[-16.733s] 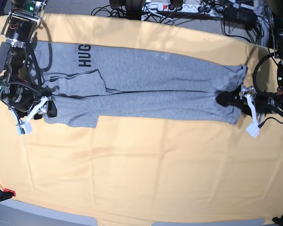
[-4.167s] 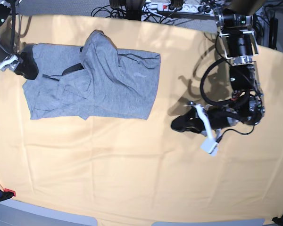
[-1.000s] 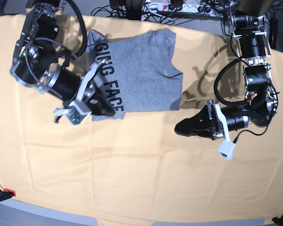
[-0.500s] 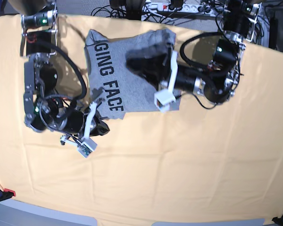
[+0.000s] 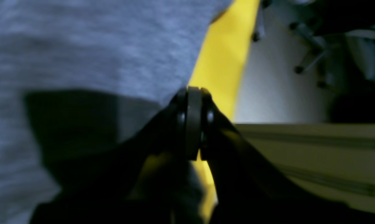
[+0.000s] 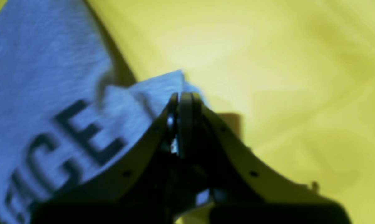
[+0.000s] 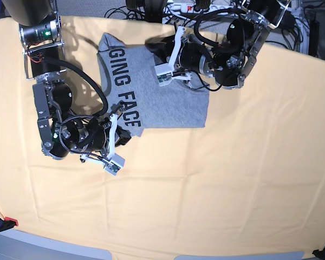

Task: Layout the t-shirt on the table in an organized manner, then fold the t-shirt properly
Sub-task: 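Grasp the folded shirt's edges with both grippers and rotate it, then release the folded shirt and pull both grippers away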

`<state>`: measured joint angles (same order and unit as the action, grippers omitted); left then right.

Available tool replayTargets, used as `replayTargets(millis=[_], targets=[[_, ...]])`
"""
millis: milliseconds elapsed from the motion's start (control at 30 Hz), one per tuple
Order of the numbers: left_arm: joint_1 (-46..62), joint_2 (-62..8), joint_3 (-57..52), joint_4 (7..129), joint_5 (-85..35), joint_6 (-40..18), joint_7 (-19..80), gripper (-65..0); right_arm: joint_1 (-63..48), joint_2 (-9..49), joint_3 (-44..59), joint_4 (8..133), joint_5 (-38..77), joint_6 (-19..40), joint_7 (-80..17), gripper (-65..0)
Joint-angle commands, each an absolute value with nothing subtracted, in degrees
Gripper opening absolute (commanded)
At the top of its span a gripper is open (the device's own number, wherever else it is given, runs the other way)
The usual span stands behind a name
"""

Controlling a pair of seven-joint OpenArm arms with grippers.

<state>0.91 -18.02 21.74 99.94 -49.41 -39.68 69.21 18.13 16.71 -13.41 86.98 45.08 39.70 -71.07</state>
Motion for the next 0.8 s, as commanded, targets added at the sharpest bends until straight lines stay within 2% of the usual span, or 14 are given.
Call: replayTargets(millis=[0,133,233,367,567,767], targets=[[-0.7,-18.1,21.4,100.9,-48.2,-40.0,67.2,-65.0,19.6,17.6,-13.2,87.9,47.8,40.0,-72.3,-65.0],[-3.0,-18.1,21.4,100.7,-41.1,-39.0,64.8,-65.0,19.4,20.3,-13.1,88.4,56.8,40.0,-77.5,-65.0],[-5.1,-18.1,21.4,99.8,-39.2,-39.0,63.6,-65.0,17.0,22.8,-13.1,89.9,61.9,40.0,-77.6,-65.0],[-10.0,-18.3,21.4,94.1,-39.1,-39.4,61.9,-65.0,11.9,25.0,-13.1,92.3,61.8,40.0,-77.5,-65.0],[-20.8,-17.9,23.0,77.8,-37.0,-40.0,54.5,-65.0,5.1,28.6,-12.5,96.5,61.5,40.0,-77.0,-65.0],[-29.8,-13.4,24.3,68.7,-36.5,-40.0,54.0,-65.0,-2.1,28.9,-6.0,103.2,63.1,40.0,-77.0,-65.0]])
